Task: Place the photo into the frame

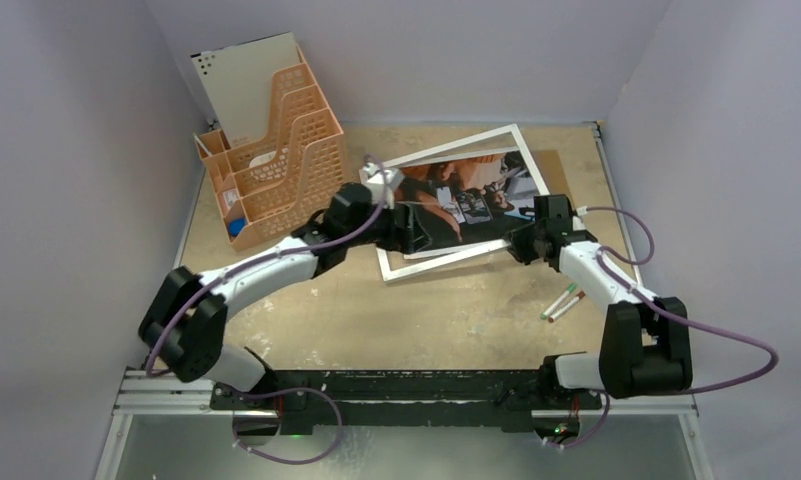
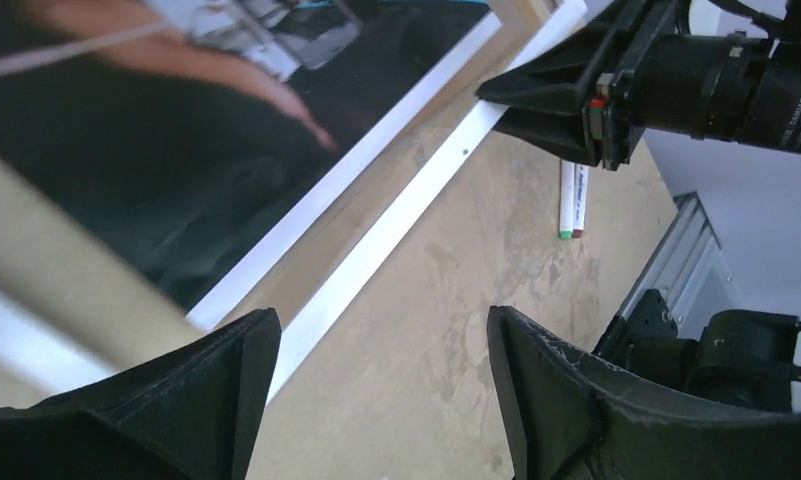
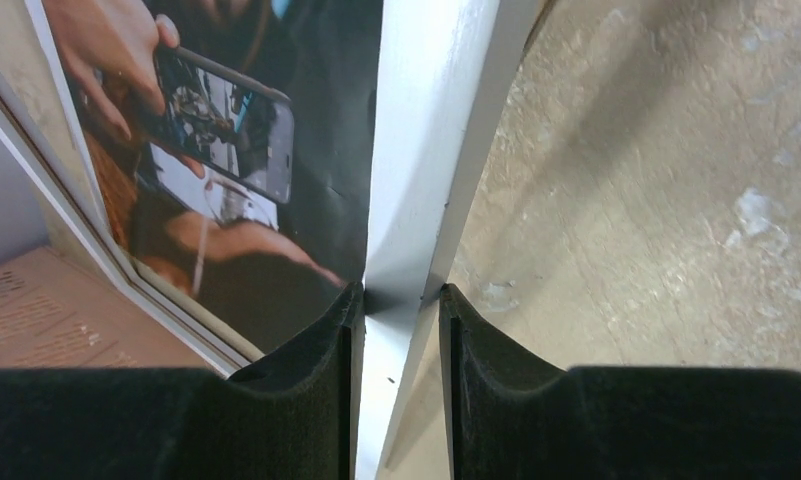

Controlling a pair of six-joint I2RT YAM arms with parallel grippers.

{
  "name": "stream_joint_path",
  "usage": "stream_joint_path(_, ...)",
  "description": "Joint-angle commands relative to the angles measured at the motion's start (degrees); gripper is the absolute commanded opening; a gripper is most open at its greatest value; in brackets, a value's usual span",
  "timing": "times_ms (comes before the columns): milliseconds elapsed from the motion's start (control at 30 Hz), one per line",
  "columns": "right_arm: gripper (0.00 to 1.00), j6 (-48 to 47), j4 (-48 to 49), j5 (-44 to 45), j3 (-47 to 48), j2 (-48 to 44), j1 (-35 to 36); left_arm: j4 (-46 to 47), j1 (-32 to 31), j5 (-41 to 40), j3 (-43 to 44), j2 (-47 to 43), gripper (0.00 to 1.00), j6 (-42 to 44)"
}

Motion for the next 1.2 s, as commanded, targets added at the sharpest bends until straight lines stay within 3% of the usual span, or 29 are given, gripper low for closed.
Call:
stream_joint_path(0,0.0,0.11,-0.55,-2.67,-0.75,-4.48,0.07,1.45,-6.53,0.81,12.0,9.78,0.78,12.13)
stream_joint_path(233,0.0,0.84,-2.22,-4.84,-1.11,-8.05,0.08,2.62,-10.63,4.91,20.46,22.66,0.74,22.72)
stream_joint_path(400,0.0,0.5,-2.28,-5.79,-0.92,-9.74,0.02,5.7,-12.8,8.37,20.58,26.5,0.74,25.18)
stream_joint_path(733,0.0,-1.04,-2.84,-7.51,-0.02,-11.4,0.02,5.86,-15.96,-2.68,22.89,32.0,0.72,28.88)
stream_joint_path(967,0.0,-1.68,-1.3,-8.96,-1.02,-13.0,0.04,3.2,-16.13,-1.0,27.07,35.13,0.39,30.8)
stream_joint_path(1167,0.0,-3.15,-1.85,-7.96,-0.34,-13.8,0.07,1.16,-16.14,0.9,29.91,35.56,0.0,31.65)
